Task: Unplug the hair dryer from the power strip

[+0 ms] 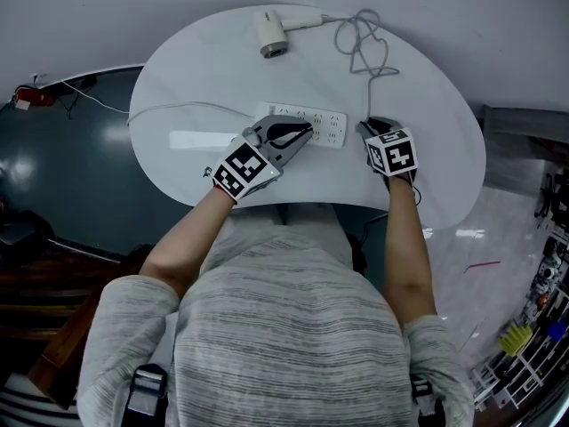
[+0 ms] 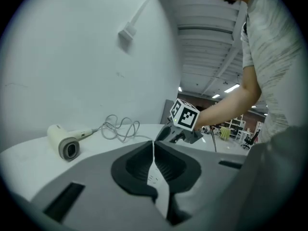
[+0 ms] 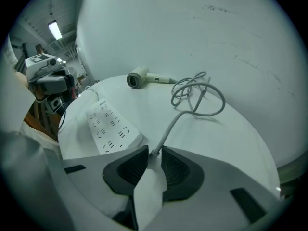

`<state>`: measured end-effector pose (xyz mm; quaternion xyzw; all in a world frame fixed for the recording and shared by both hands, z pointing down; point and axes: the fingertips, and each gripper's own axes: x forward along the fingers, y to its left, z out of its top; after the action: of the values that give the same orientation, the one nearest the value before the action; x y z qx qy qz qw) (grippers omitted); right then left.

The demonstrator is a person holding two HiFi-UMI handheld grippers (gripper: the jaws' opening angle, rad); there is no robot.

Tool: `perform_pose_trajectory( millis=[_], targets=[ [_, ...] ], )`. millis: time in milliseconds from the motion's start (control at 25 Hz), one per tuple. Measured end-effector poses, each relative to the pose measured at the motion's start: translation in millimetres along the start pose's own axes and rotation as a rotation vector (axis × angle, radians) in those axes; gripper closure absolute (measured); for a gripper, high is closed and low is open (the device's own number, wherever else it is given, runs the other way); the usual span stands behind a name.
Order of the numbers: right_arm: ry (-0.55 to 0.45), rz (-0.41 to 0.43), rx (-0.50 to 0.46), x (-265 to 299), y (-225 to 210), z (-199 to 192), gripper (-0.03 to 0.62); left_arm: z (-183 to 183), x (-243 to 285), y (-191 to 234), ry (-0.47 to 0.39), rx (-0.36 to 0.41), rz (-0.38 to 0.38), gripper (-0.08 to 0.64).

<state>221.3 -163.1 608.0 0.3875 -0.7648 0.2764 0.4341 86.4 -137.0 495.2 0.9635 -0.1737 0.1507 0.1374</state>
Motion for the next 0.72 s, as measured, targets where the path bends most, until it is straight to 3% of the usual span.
perform_pose_trajectory(
  millis=[120,560,720],
  targets=[
    [-0.008,-0.009,0.021,0.4,-2.6,-0.3,0.402,3.6,-3.4,0.1,-0.027,-0.064,-0.015,0.552],
    [-0.033,-0.064,0.143,-28.1,-11.2,-19.4,0.396,8.9,-20.3,8.0,-0.088,-0.199,0.002,0.554],
    [-0.139,-0.058,0.171,-45.6,1.2,-13.1,0.396,10.8,-24.4,4.4,-0.096,-0.199,-0.005,0.554]
  ],
)
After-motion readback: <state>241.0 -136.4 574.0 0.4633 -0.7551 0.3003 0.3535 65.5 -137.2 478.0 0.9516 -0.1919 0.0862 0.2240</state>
